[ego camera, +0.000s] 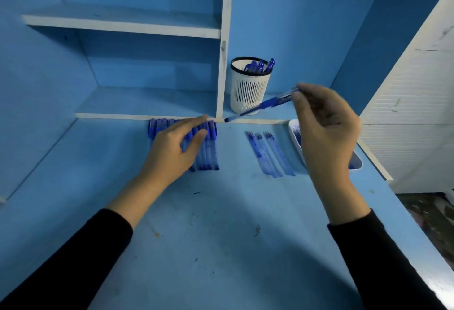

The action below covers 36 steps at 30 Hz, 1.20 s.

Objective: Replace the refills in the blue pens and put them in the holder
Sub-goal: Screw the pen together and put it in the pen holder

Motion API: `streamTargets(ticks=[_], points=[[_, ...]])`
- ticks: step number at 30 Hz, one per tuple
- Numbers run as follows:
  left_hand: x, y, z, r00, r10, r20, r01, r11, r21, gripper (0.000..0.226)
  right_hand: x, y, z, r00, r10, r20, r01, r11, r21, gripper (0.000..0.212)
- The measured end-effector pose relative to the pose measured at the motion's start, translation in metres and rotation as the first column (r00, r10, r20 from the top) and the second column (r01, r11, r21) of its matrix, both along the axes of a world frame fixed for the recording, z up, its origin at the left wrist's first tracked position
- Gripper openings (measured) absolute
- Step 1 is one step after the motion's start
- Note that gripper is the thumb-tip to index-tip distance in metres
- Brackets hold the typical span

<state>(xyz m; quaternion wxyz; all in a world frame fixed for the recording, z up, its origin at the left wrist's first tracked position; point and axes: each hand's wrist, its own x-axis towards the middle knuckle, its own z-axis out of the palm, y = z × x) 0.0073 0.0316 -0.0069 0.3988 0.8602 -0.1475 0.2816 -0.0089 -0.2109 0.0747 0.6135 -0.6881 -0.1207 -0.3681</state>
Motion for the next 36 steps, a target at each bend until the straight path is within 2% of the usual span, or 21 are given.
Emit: streamTargets(ticks=[4,6,9,15,22,26,32,34,36], points=[[0.024,0.007,-0.009,0.962,0.104,-0.252,-0.043,0.971,0.237,0.052,0.039,-0.013,0.039,0.968,-0.185,0.167,0.175,0.982,0.071,0.013],[0.031,0.007,-0.012,0.930,0.155,-0.333,-0.039,0.943,0.331,0.066,0.064,-0.015,0.052,0.947,-0.240,0.213,0.240,0.970,0.029,0.014],[0.036,0.003,-0.012,0.899,0.222,-0.378,-0.036,0.897,0.441,0.061,0.098,-0.011,0.058,0.940,-0.248,0.232,0.270,0.960,-0.069,0.014],[0.031,-0.002,-0.009,0.905,0.233,-0.357,-0.058,0.897,0.438,0.057,0.150,0.007,0.047,0.964,-0.169,0.205,0.240,0.888,-0.393,0.014],[0.032,-0.004,-0.006,0.907,0.233,-0.352,-0.058,0.895,0.443,0.056,0.173,0.012,0.030,0.982,-0.155,0.103,0.183,0.700,-0.690,0.014],[0.032,-0.003,-0.005,0.907,0.229,-0.352,-0.052,0.892,0.448,0.056,0.168,0.010,0.027,0.978,-0.167,0.125,0.205,0.659,-0.723,0.021],[0.030,0.000,0.001,0.910,0.191,-0.368,-0.040,0.924,0.380,0.052,0.130,0.012,0.008,0.983,-0.151,0.103,0.183,0.774,-0.607,0.019],[0.028,0.001,0.005,0.913,0.185,-0.363,-0.048,0.934,0.354,0.051,0.109,0.019,-0.004,0.992,-0.129,0.009,0.110,0.806,-0.582,0.017],[0.022,0.005,0.008,0.914,0.184,-0.361,-0.056,0.940,0.337,0.050,0.089,0.029,-0.018,0.982,-0.087,-0.168,-0.025,0.819,-0.573,0.017]])
